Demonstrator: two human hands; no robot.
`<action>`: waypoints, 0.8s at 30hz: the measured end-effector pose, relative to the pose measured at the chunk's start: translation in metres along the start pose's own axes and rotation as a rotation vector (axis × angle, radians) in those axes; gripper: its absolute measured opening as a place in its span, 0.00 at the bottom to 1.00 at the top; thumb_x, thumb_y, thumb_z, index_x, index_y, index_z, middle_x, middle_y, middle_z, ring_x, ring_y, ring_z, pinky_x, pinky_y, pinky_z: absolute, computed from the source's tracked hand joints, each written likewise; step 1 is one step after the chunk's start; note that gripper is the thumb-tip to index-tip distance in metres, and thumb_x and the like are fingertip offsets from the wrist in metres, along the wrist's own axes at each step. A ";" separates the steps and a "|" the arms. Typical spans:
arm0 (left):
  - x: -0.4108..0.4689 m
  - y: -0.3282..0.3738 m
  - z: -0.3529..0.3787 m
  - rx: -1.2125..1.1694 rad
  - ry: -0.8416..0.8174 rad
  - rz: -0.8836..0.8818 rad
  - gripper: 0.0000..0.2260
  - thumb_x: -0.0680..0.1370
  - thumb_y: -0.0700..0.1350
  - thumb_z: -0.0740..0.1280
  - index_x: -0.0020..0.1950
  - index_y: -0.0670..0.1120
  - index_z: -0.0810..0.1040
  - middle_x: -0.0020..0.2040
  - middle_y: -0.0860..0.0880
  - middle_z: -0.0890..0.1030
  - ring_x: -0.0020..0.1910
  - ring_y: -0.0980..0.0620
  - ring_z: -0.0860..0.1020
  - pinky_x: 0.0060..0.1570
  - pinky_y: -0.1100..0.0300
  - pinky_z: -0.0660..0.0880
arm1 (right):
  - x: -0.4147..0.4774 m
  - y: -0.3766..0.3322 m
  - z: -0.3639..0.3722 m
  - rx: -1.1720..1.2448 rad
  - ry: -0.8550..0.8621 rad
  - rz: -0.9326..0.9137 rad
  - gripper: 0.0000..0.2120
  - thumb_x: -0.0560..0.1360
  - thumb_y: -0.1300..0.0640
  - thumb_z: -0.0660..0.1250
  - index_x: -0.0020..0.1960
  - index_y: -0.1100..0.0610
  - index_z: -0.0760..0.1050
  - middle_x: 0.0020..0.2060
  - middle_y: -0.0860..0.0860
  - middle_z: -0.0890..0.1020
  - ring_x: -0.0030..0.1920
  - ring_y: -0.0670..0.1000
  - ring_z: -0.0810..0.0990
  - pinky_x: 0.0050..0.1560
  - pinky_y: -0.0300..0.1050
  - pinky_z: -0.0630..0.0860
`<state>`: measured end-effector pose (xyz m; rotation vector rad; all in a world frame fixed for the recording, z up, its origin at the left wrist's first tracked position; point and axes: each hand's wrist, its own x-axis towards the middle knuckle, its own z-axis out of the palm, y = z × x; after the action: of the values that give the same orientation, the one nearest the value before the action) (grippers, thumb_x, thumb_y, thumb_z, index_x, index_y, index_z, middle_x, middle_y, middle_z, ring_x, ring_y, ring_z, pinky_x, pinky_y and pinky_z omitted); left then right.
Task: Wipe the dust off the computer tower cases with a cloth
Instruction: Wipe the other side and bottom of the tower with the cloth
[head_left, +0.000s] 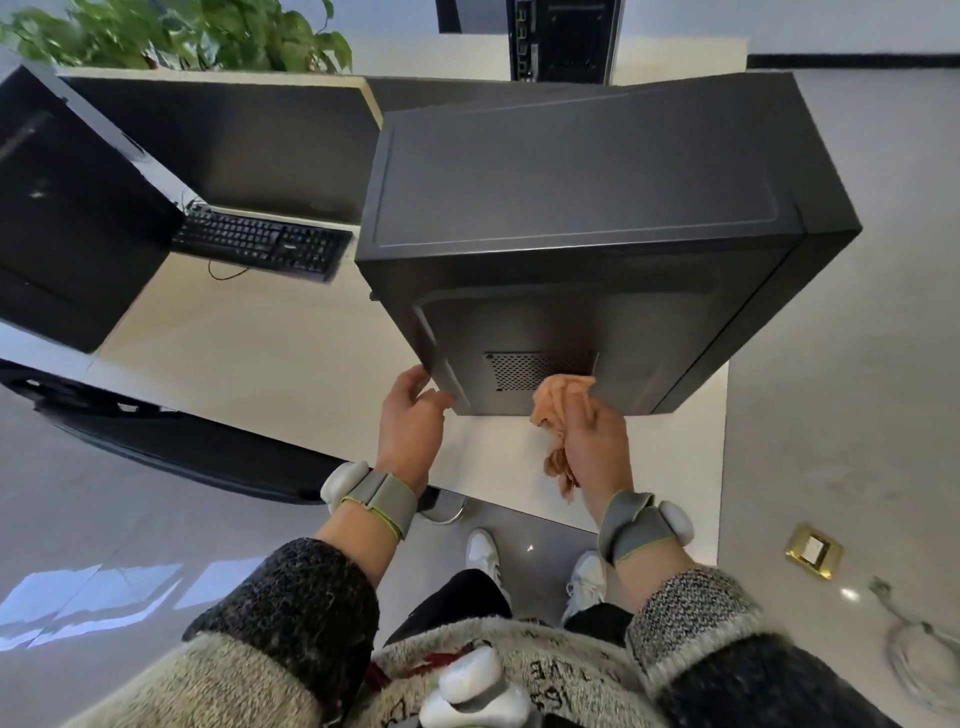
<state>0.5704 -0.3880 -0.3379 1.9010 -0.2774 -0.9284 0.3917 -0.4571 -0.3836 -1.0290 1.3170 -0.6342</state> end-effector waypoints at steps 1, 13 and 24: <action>0.002 -0.001 -0.001 0.005 -0.015 -0.007 0.26 0.78 0.37 0.68 0.77 0.46 0.71 0.73 0.50 0.75 0.71 0.46 0.74 0.70 0.43 0.74 | -0.004 -0.007 0.004 0.017 0.019 -0.050 0.24 0.85 0.42 0.58 0.47 0.63 0.76 0.26 0.60 0.77 0.22 0.60 0.77 0.22 0.45 0.69; 0.037 -0.005 -0.023 0.101 -0.238 0.041 0.21 0.76 0.39 0.67 0.69 0.48 0.78 0.58 0.55 0.85 0.57 0.50 0.82 0.59 0.53 0.76 | -0.007 0.009 0.049 -0.027 0.158 0.077 0.25 0.86 0.42 0.58 0.52 0.65 0.78 0.26 0.58 0.78 0.23 0.59 0.79 0.24 0.46 0.70; 0.059 -0.012 -0.037 0.222 -0.288 0.084 0.17 0.75 0.41 0.69 0.63 0.51 0.81 0.54 0.56 0.86 0.56 0.52 0.83 0.62 0.49 0.79 | -0.002 0.019 0.084 -0.088 0.153 0.035 0.24 0.87 0.41 0.54 0.53 0.59 0.79 0.31 0.61 0.82 0.24 0.61 0.81 0.20 0.44 0.70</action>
<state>0.6344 -0.3895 -0.3674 1.9348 -0.6501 -1.1534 0.4693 -0.4266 -0.4045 -1.0423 1.5048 -0.6434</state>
